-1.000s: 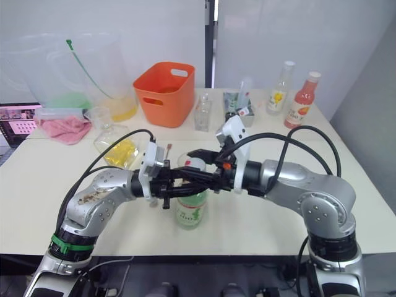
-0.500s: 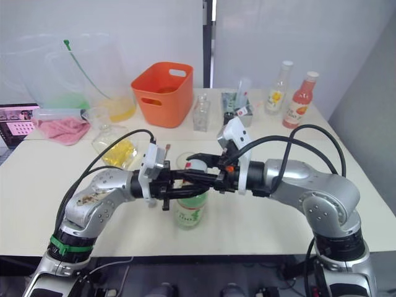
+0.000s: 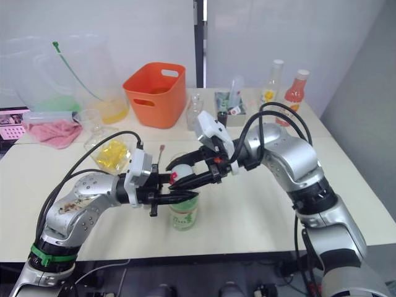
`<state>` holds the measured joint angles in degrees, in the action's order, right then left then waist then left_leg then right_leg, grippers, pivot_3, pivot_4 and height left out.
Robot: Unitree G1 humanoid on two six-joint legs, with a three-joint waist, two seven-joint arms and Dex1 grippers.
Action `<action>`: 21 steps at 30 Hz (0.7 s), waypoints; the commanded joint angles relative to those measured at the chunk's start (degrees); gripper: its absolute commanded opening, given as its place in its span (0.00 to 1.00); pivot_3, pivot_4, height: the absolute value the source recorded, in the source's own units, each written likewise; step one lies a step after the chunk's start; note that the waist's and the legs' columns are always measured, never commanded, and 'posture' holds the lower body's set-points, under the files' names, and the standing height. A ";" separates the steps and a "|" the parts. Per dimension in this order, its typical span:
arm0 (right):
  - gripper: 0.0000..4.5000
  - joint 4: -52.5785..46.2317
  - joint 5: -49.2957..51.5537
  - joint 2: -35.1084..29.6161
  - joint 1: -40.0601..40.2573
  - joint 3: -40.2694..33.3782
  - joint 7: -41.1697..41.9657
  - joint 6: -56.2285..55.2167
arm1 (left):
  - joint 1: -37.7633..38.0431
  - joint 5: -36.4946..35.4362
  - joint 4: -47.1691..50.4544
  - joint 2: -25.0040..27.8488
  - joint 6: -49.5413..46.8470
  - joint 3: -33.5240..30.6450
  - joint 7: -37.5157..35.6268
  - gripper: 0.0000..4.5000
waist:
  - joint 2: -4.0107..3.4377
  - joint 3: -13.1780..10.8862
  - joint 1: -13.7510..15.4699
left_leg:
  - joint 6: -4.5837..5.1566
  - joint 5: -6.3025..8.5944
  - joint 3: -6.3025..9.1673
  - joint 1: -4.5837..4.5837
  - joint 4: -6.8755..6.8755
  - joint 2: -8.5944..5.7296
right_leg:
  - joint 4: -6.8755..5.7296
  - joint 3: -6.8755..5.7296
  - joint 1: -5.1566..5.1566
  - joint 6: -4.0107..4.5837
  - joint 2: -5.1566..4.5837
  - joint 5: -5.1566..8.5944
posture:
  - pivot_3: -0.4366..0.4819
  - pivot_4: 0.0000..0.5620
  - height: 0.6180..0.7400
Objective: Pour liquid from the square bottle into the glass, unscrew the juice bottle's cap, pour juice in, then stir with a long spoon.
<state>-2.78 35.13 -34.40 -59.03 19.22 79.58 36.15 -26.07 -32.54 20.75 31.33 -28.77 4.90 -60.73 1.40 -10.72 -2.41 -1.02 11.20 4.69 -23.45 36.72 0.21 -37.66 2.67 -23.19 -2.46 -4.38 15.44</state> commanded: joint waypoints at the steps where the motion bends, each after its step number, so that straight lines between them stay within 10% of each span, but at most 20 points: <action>1: 0.38 0.78 -2.75 1.66 -1.96 2.26 4.60 -2.96 | 0.51 -0.59 2.19 -0.04 -0.76 0.47 1.34 0.30 | 0.00 0.00 0.02 | 0.00 0.00 0.00 0.00 0.00 0.00 | 0.00 0.00 -0.01 0.00 0.00 0.00 | 0.48 0.27 1.00; 21: 0.38 5.02 -0.74 5.96 -6.93 -6.56 7.65 -0.61 | 1.69 0.18 2.07 -0.45 0.64 1.98 2.41 0.30 | -0.01 -0.01 0.09 | -0.01 0.00 0.01 -0.05 0.00 -0.04 | -0.08 0.00 -0.08 0.01 -0.04 -0.01 | 0.48 0.27 1.00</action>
<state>3.99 30.66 -29.33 -62.37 17.09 87.45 35.10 -24.43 -33.15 22.50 31.07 -28.17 4.58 -58.07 1.39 -10.73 -2.32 -1.03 11.20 4.70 -23.50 36.72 0.18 -37.74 2.67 -23.27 -2.45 -4.42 15.43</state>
